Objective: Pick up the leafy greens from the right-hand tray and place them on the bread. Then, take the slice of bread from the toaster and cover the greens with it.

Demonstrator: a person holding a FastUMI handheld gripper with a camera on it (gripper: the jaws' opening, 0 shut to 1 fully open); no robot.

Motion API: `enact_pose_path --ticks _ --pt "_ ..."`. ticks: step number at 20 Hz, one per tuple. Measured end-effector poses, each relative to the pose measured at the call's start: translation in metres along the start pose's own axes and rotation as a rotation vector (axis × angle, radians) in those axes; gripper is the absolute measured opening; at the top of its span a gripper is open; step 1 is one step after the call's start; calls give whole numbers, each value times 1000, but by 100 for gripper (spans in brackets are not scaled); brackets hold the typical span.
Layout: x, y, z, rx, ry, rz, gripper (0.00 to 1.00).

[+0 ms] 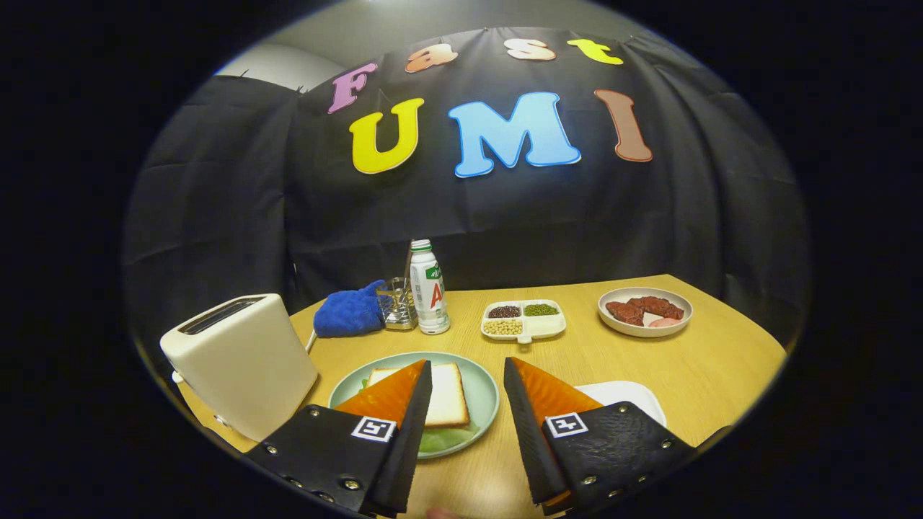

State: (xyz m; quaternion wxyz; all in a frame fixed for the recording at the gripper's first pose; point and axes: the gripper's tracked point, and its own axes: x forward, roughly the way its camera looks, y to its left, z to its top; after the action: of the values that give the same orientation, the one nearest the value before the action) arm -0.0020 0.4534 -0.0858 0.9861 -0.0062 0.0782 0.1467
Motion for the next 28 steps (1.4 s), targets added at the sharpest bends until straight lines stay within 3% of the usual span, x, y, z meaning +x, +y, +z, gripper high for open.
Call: enact_pose_path --ticks 6,18,26,28 --pt "-17 -65 9 -48 -29 -46 61" --pt "-55 -187 26 -19 -55 -121 61" --pt "-54 -250 37 -40 -116 -113 61" --pt "-51 -275 26 -68 -85 -156 61"
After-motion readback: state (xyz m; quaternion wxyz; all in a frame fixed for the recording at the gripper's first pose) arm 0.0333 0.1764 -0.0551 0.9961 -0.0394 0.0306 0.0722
